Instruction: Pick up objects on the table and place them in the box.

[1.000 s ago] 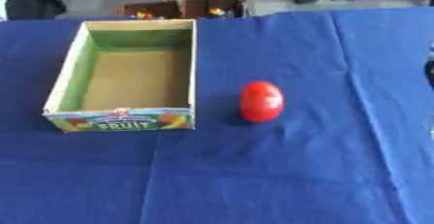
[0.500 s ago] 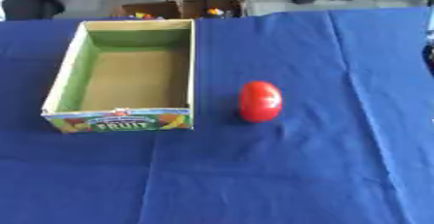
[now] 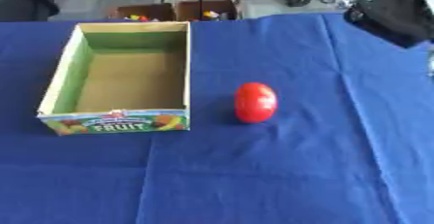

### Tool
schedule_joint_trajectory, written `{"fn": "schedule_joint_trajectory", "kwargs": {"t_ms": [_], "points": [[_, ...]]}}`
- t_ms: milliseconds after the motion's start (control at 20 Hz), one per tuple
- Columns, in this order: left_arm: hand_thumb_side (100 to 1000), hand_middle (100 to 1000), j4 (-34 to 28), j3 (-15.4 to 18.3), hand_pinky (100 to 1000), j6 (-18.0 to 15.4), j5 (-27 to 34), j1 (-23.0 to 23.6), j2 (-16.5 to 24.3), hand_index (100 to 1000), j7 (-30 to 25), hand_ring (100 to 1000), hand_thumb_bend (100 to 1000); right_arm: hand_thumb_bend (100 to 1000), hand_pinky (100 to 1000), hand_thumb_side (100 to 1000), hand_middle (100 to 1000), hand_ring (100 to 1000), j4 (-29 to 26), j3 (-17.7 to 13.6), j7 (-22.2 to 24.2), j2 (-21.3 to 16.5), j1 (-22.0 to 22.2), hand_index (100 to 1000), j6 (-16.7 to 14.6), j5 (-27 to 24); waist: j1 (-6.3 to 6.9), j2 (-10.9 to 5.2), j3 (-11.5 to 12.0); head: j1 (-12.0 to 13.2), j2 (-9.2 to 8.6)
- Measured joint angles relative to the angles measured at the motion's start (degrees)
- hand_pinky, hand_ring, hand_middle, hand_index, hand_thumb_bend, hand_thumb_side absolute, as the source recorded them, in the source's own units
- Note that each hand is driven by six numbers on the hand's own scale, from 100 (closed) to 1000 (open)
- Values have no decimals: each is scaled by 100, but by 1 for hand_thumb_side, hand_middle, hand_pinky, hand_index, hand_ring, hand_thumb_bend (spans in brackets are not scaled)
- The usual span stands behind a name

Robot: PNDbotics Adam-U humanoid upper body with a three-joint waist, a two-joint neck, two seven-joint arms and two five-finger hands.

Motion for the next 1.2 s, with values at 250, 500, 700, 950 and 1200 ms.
{"fn": "schedule_joint_trajectory", "kwargs": {"t_ms": [250,500,700,950,1200], "points": [[1000,765,0,-30,753,21,26,3,0,798,-33,852,100,100,624,1000,825,775,728,456,829,-99,-579,920,-51,241,-14,-47,37,-56,4],[1000,765,0,-38,753,45,34,4,0,797,-61,852,100,100,644,1000,836,789,1536,780,1452,-2,-970,949,-274,485,-17,-63,57,-102,6],[1000,764,0,-62,753,59,38,8,0,796,-76,852,100,157,658,1000,845,800,2045,947,1895,107,-1078,972,-419,378,-19,-70,71,-124,6],[1000,764,0,-63,753,70,46,9,0,795,-89,853,100,434,672,975,845,805,2345,1084,2378,151,-1099,1000,-376,-35,-23,-70,80,-125,3],[1000,763,0,-63,752,80,47,9,0,795,-99,853,100,679,748,870,897,868,2376,1200,2879,152,-1056,1000,-182,-375,-27,-70,82,-123,-7]]}}
